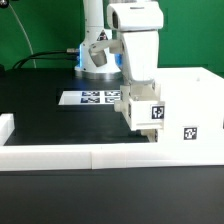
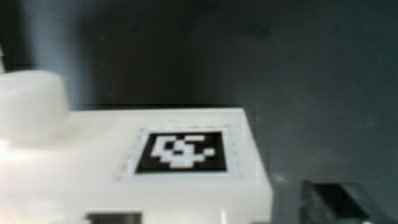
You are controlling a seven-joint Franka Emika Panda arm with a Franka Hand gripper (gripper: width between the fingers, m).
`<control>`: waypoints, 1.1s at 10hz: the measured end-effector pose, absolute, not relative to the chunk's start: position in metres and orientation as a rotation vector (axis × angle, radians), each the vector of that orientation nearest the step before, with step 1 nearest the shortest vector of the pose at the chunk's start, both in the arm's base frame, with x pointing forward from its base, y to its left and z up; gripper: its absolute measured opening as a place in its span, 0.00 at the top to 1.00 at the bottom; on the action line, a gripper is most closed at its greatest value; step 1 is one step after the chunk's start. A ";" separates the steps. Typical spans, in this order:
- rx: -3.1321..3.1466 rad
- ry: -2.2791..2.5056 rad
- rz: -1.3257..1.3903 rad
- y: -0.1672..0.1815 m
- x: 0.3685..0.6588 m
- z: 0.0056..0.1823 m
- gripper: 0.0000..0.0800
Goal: Assemble drawer
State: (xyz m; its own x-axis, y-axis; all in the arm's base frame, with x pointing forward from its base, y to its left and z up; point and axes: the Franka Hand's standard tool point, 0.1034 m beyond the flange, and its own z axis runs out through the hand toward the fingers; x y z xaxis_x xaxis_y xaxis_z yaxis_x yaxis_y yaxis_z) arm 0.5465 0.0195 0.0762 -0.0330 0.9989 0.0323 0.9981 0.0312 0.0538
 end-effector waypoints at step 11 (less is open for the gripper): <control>2.125 2.282 0.145 -0.034 0.555 0.094 0.19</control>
Offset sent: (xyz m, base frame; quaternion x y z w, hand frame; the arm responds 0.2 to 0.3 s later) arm 0.0005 -0.0203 0.0238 -0.0031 -0.0182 -0.0082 0.9998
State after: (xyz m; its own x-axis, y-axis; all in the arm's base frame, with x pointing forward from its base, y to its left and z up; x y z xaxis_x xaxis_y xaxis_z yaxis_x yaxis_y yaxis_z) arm 0.5551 -0.0343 0.0944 -0.0731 0.9961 0.0490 0.9943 0.0690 0.0816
